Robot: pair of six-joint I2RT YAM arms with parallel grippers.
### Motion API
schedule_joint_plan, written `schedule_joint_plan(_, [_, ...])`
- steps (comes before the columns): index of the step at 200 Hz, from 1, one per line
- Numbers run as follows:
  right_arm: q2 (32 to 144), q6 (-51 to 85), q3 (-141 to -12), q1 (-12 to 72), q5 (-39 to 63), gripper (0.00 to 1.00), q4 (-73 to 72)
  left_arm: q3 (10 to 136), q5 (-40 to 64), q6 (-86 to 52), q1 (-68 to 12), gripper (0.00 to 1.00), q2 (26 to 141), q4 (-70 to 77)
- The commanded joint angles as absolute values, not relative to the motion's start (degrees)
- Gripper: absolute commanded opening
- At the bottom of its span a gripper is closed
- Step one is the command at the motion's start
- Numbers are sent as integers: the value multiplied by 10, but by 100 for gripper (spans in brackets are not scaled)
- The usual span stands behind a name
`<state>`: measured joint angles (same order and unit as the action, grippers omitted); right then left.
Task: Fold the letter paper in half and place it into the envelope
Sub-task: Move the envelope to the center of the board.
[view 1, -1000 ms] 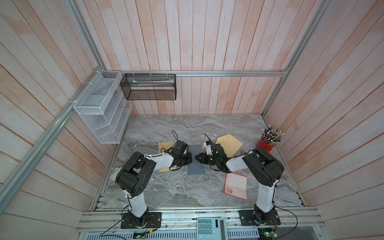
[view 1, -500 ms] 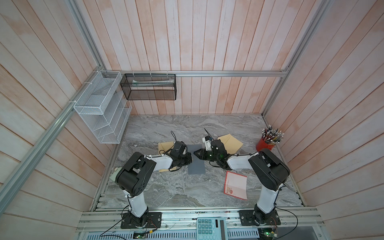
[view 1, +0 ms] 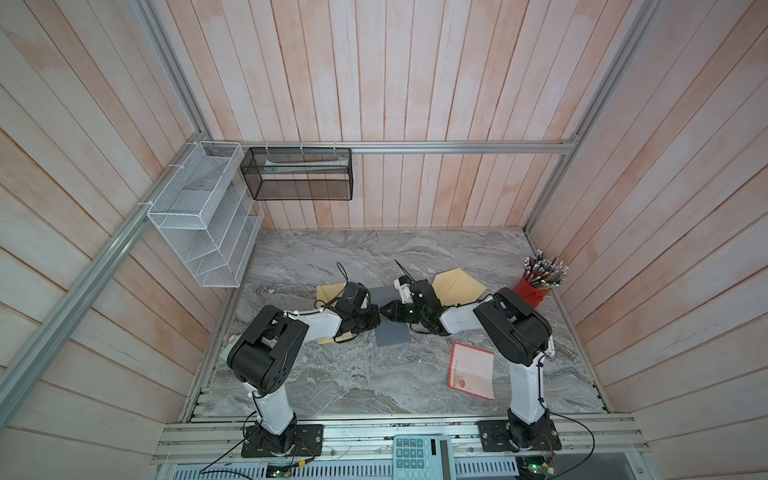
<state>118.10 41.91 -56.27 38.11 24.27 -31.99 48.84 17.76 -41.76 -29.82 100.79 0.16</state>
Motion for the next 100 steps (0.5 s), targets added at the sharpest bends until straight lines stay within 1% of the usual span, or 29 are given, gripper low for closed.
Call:
schedule_joint_plan(1, [1217, 413, -576, 371, 232, 21, -293, 484, 181, -408, -297, 0, 966, -27])
schedule_joint_plan(27, [1239, 405, -605, 369, 226, 21, -280, 479, 188, -407, -299, 0, 946, -25])
schedule_joint_plan(100, [1301, 404, -713, 370, 219, 20, -247, 479, 180, -410, -300, 0, 938, -22])
